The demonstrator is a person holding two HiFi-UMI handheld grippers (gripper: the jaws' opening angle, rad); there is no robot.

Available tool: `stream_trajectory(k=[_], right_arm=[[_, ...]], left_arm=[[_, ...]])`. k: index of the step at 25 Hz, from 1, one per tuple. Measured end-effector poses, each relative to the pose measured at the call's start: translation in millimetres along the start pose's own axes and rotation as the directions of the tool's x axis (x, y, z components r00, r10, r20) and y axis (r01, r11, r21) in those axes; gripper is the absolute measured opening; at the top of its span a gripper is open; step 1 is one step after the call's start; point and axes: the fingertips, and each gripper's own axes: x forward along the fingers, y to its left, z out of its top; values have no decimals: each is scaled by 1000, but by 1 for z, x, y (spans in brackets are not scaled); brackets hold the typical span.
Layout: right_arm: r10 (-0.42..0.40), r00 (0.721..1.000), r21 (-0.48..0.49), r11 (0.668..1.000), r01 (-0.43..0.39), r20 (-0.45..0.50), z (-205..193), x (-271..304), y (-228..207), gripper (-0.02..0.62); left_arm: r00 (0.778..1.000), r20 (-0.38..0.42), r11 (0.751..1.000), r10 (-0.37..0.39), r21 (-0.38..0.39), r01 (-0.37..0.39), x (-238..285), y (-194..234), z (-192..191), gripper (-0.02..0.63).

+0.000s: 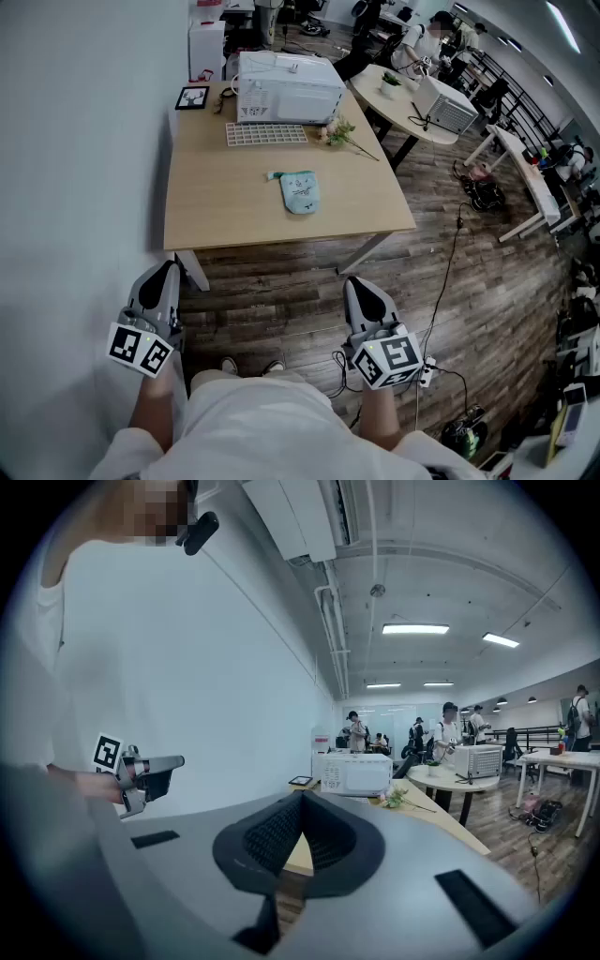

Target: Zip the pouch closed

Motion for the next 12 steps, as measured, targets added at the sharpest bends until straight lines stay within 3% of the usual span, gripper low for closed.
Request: stream_trajectory(k=[12], right_arm=[[-33, 999, 12, 999, 33, -7, -10, -14, -13, -2]], left_arm=[[999, -17, 999, -34, -11, 34, 7, -24, -10, 11]])
